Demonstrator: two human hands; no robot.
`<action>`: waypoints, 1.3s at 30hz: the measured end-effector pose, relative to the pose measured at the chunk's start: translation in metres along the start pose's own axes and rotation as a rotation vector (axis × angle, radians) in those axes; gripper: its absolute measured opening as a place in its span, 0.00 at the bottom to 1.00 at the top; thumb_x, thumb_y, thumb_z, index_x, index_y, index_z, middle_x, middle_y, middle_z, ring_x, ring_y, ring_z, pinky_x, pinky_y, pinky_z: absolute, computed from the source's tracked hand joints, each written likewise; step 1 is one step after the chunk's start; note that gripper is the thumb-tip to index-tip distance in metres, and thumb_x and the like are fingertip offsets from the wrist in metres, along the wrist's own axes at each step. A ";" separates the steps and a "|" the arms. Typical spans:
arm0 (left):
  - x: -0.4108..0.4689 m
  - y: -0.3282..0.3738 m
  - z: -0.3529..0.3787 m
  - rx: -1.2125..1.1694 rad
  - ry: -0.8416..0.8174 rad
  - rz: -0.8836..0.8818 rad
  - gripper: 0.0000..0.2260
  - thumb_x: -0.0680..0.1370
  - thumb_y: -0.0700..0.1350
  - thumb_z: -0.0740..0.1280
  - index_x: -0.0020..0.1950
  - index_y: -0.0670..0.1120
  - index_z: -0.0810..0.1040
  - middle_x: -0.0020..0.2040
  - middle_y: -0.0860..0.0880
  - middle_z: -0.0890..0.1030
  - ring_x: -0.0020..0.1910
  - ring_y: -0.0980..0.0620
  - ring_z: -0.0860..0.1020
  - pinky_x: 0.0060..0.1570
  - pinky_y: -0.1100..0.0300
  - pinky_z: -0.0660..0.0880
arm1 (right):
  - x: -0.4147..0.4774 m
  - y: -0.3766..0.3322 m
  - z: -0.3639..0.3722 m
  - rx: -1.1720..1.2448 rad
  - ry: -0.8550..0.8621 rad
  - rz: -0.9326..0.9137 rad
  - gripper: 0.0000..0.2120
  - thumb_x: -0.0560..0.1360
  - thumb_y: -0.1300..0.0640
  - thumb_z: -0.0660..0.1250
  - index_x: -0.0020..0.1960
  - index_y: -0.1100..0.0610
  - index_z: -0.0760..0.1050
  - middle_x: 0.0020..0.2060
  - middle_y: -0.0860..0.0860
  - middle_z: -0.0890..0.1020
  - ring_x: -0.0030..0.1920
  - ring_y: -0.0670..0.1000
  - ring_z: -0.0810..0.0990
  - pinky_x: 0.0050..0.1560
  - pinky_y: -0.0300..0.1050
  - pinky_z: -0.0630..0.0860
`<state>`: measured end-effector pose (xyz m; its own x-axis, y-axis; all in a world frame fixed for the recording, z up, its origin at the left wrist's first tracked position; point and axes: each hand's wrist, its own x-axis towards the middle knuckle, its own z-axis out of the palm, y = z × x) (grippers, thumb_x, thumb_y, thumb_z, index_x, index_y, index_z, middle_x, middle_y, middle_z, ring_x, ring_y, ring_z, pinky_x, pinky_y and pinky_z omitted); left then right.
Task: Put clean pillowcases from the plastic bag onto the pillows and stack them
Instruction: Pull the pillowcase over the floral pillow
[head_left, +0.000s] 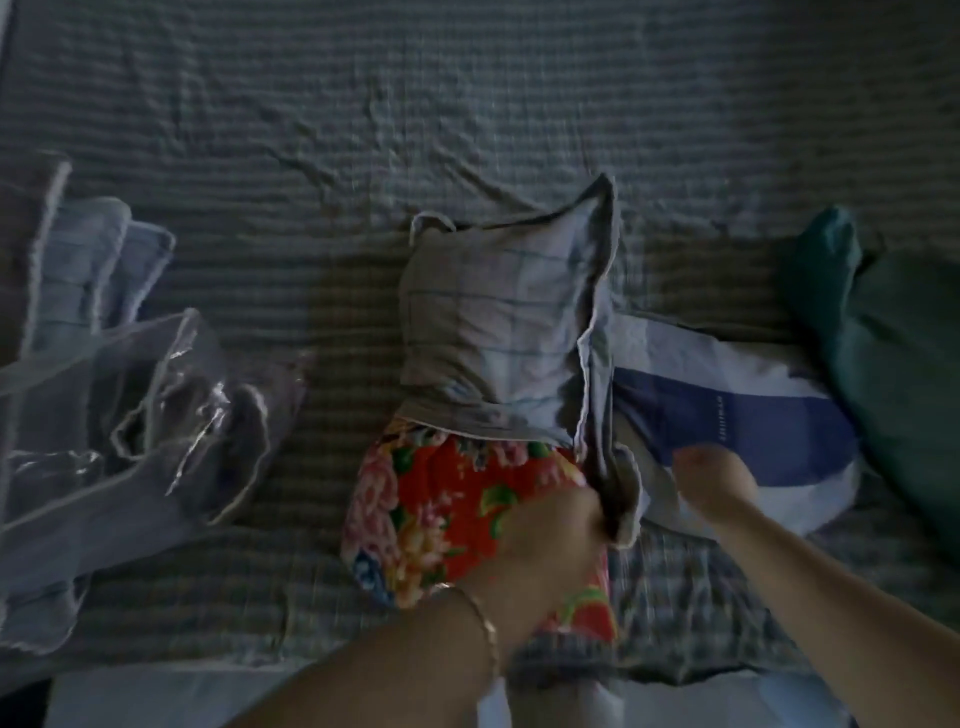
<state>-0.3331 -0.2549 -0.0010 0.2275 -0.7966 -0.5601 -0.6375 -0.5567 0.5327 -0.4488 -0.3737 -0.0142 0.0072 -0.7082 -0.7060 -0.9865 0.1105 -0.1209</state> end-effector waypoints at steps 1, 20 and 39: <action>0.011 -0.013 -0.005 -0.012 0.057 -0.020 0.11 0.78 0.42 0.60 0.57 0.46 0.76 0.57 0.46 0.77 0.57 0.44 0.75 0.54 0.54 0.71 | 0.006 -0.003 0.006 0.092 0.057 -0.071 0.13 0.79 0.58 0.57 0.46 0.63 0.77 0.46 0.61 0.81 0.37 0.53 0.76 0.37 0.47 0.71; 0.118 -0.173 -0.029 0.564 0.224 0.131 0.19 0.68 0.41 0.73 0.57 0.41 0.74 0.47 0.41 0.78 0.39 0.43 0.79 0.27 0.56 0.72 | 0.067 -0.096 0.114 -0.353 0.423 -1.055 0.11 0.59 0.58 0.70 0.41 0.60 0.79 0.35 0.55 0.79 0.34 0.57 0.79 0.27 0.44 0.75; 0.044 -0.113 -0.028 -0.441 -0.125 -0.378 0.15 0.79 0.47 0.58 0.36 0.44 0.76 0.35 0.50 0.77 0.39 0.49 0.77 0.35 0.63 0.67 | 0.042 0.041 0.091 -0.371 0.281 -0.279 0.13 0.72 0.65 0.60 0.46 0.55 0.83 0.36 0.58 0.83 0.36 0.60 0.80 0.42 0.50 0.71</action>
<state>-0.2304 -0.2335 -0.0681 0.2734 -0.5047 -0.8189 -0.1566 -0.8633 0.4798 -0.4736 -0.3352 -0.1122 0.2836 -0.8400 -0.4626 -0.9451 -0.3265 0.0135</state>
